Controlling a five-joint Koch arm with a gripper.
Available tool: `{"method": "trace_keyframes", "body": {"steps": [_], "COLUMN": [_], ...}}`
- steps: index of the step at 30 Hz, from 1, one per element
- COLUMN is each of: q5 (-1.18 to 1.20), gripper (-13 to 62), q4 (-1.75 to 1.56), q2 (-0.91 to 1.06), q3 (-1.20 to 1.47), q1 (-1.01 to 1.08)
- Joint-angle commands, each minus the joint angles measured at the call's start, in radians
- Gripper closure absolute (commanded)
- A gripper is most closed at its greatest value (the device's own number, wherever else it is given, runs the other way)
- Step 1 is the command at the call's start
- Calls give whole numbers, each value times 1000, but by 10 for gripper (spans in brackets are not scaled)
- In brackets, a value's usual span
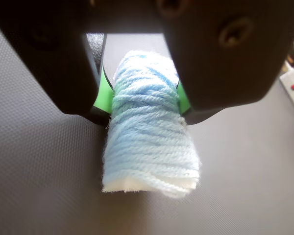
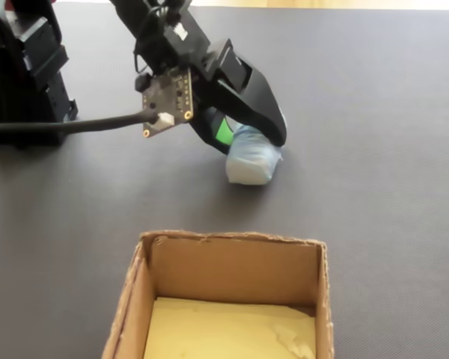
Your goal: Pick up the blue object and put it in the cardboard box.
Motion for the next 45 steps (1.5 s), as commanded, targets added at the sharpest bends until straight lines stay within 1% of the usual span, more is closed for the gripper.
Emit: {"method": "trace_keyframes", "body": {"steps": [1, 6, 7, 11, 15, 17, 20, 24, 25, 27, 38, 39, 40, 42, 43, 45], "q5": [55, 34, 28, 26, -17, -32, -58, -91, -124, -138, -166, -166, -164, -156, -150, -144], "gripper": [418, 418, 418, 418, 418, 418, 418, 418, 418, 418, 413, 404, 355, 234, 187, 157], "q4": [-137, -298, -397, -518, -534, -566, -601, -598, -568, -554, -408, -399, -357, -225, -190, -164], "q2": [80, 206, 264, 388, 477, 485, 471, 393, 308, 236, -3, -25, -41, -61, -61, -61], "q3": [-3, 67, 114, 196, 213, 202, 160, 67, -34, -123, -380, -390, -413, -476, -491, -495], "q1": [15, 74, 95, 133, 184, 216, 281, 370, 453, 505, 658, 672, 681, 692, 693, 698]}}
